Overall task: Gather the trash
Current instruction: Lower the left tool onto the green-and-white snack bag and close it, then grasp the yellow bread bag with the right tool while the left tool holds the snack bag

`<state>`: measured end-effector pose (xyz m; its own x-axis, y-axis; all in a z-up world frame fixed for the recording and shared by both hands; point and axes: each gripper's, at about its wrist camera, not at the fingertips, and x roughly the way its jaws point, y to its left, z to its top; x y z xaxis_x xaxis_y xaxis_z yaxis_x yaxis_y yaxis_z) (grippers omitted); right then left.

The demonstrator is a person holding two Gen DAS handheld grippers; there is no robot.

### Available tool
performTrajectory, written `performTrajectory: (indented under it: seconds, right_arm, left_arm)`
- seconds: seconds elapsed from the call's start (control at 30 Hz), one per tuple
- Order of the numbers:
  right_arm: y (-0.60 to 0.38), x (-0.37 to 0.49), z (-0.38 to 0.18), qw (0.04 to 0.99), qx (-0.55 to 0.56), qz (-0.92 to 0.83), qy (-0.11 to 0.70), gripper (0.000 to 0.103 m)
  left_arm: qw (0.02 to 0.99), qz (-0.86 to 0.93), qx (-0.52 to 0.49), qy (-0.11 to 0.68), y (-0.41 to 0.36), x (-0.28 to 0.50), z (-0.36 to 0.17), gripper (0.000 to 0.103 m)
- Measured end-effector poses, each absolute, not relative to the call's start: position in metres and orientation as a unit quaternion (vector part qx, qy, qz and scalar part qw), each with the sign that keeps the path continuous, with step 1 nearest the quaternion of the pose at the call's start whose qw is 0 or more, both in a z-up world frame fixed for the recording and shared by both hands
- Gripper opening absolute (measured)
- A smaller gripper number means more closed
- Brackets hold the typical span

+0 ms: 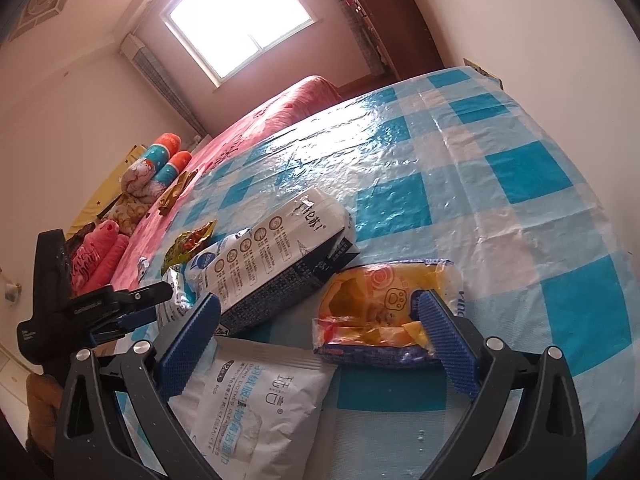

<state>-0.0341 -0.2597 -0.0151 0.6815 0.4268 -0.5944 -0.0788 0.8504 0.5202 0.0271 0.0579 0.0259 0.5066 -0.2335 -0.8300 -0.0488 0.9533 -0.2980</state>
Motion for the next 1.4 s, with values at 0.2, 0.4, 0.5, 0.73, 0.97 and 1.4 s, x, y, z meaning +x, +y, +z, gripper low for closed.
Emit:
performTrajectory:
  seconds: [0.2, 0.4, 0.5, 0.73, 0.97, 1.4]
  right_arm:
    - [-0.253, -0.031, -0.013, 0.897, 0.176, 0.123, 0.386, 0.098]
    - [-0.253, -0.027, -0.014, 0.903, 0.145, 0.09, 0.395, 0.098]
    - [-0.256, -0.025, -0.014, 0.904, 0.129, 0.076, 0.401, 0.098]
    - [-0.285, -0.024, -0.014, 0.888, 0.193, 0.115, 0.401, 0.098]
    - [-0.292, -0.024, -0.013, 0.897, 0.166, 0.076, 0.402, 0.098]
    - [-0.323, -0.029, -0.003, 0.903, 0.161, 0.052, 0.395, 0.098]
  left_arm:
    - [0.864, -0.024, -0.102, 0.493, 0.048, 0.034, 0.02, 0.072]
    - [0.868, -0.018, -0.076, 0.49, 0.045, 0.032, 0.02, 0.062]
    - [0.869, -0.027, -0.076, 0.489, 0.044, 0.028, 0.021, 0.053]
    - [0.869, -0.048, -0.076, 0.486, 0.044, 0.022, 0.021, 0.045]
    - [0.87, -0.066, -0.071, 0.484, 0.048, 0.012, 0.022, 0.043]
    - [0.865, -0.094, -0.075, 0.487, 0.058, 0.0, 0.02, 0.042]
